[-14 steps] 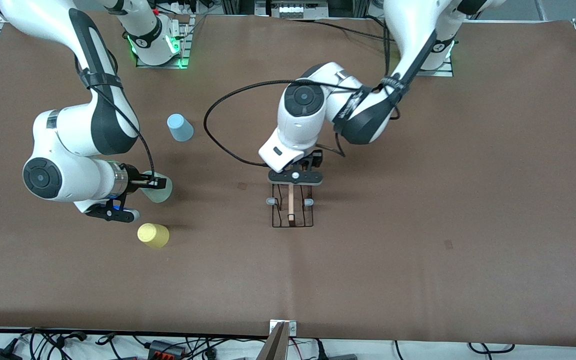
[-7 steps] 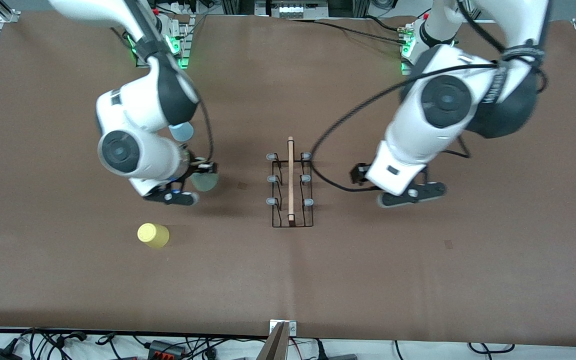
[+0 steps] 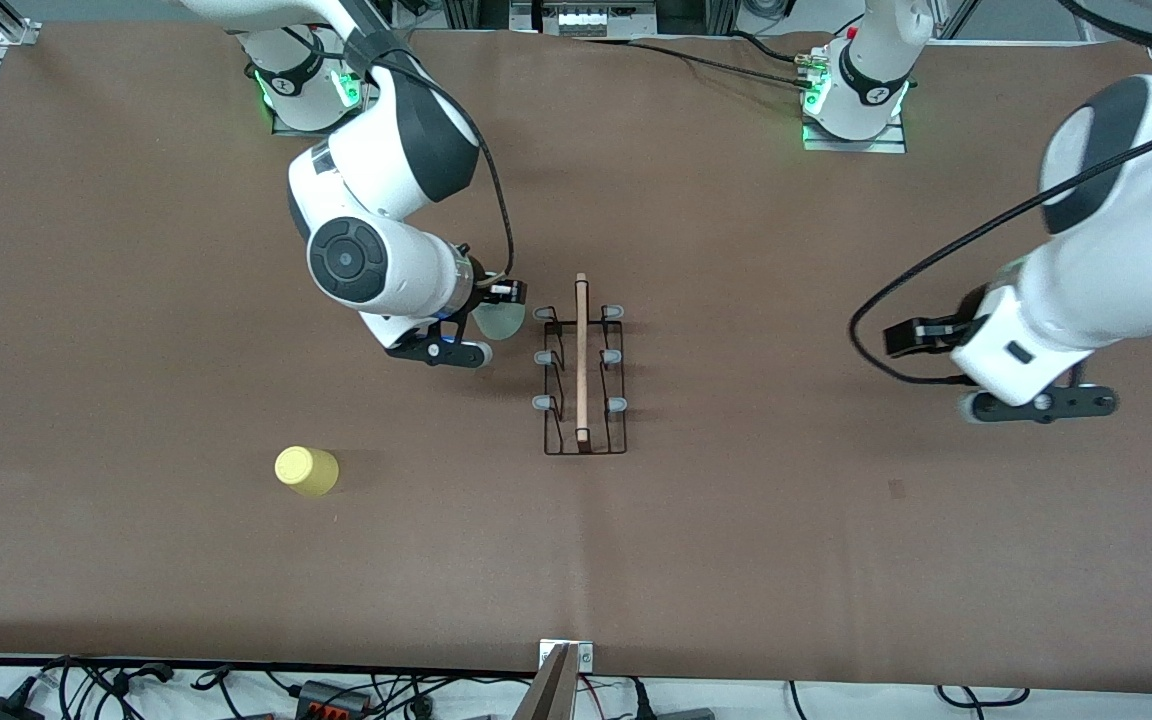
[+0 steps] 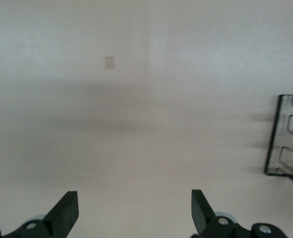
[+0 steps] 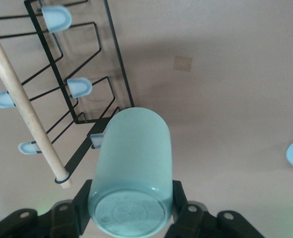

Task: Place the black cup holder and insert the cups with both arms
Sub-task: 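Release the rack with the left gripper while the right gripper carries the teal cup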

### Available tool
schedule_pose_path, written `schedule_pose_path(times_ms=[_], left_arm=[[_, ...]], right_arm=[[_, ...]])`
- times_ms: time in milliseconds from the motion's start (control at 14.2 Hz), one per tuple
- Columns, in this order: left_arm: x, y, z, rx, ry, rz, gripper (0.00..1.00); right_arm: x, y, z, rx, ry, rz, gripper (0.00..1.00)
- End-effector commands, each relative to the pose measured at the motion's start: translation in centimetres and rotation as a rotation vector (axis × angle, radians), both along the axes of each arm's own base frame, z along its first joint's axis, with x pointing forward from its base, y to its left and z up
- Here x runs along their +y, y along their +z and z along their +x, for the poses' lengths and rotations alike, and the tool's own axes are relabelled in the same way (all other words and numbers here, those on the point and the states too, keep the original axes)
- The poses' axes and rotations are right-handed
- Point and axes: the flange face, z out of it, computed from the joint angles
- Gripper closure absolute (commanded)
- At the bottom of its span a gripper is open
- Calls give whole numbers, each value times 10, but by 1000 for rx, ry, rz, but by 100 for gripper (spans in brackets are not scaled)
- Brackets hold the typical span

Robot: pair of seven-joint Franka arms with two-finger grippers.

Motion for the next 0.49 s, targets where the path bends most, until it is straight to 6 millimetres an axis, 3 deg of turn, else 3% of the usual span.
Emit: schedule_pose_path(times_ms=[0, 140, 281, 421], left_arm=[[48, 39, -25, -30, -112, 22, 0], [53, 17, -29, 2, -131, 9, 0], [51, -8, -54, -7, -127, -11, 0], [60, -13, -71, -40, -99, -40, 0]], right_arm=[[23, -11, -5, -3, -42, 2, 70], [40, -19, -10, -30, -67, 5, 70], [49, -25, -14, -30, -74, -1, 70], [54, -32, -17, -29, -68, -6, 70]])
